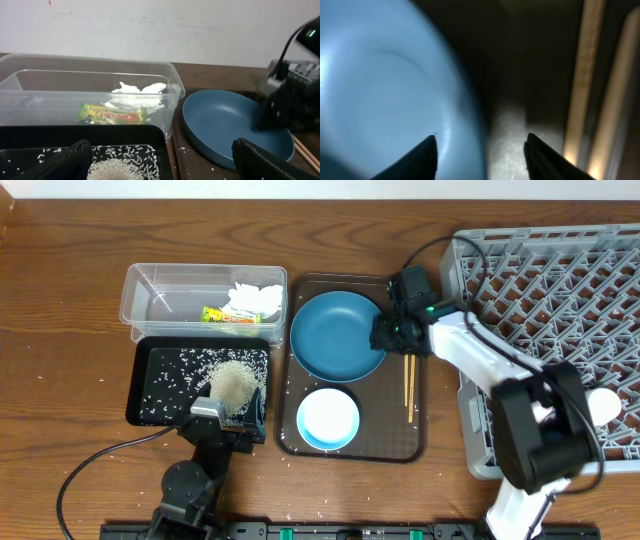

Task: Sort waste into correct bins and load items into the dishwasher rack
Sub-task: 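Reach right gripper to the blue plate rim and grasp it, then lift the blue plate and stand it upright in the rack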

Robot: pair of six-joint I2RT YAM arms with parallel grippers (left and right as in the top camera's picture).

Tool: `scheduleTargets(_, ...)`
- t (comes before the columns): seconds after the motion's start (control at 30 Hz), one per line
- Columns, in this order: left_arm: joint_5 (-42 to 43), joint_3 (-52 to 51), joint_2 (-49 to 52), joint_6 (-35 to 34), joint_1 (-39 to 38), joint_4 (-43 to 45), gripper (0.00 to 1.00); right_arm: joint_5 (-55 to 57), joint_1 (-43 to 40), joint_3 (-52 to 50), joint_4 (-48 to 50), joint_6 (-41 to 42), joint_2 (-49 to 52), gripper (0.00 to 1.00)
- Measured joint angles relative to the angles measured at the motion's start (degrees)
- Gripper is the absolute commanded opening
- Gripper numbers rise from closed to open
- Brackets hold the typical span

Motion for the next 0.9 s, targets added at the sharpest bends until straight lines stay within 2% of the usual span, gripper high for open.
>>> scheduleTargets(0.07,0.0,0.0,0.0,0.0,0.0,0.0,0.92,-0.3,0.0,0.1,0.2,0.3,0.6,0.22)
scheduleTargets(0.23,0.0,0.0,0.0,0.0,0.0,0.0,0.92,-1.2,-0.8,0.1,-1.8,0.5,-0.3,0.01)
scheduleTargets(0.37,0.0,0.0,0.0,0.0,0.0,0.0,0.92,-0.3,-2.3,-0.2,-3.7,-0.5,-5.6,0.01)
scheduleTargets(0.5,0.0,0.0,0.0,0.0,0.0,0.0,0.92,4.6,-3.6,-0.2,-6.3,-2.7,-16.5,0.01)
scheduleTargets(0.57,0.0,0.0,0.0,0.0,0.0,0.0,0.92,10.8,-3.8,-0.2,-8.3,-4.0,-22.9,0.01)
scheduleTargets(0.7,0.0,0.0,0.0,0.0,0.0,0.0,0.92,30.6,-3.8,-0.1,-10.3,-8.2,-33.9,0.01)
scheduleTargets(0.83,0.0,0.0,0.0,0.0,0.0,0.0,0.92,54.3,-4.6,-0.1,-10.2,-15.0,-38.9,0.01)
scheduleTargets(0.9,0.0,0.0,0.0,0.0,0.0,0.0,0.92,62.6,-5.4,-0.1,-9.9,-17.0,-38.8,0.01)
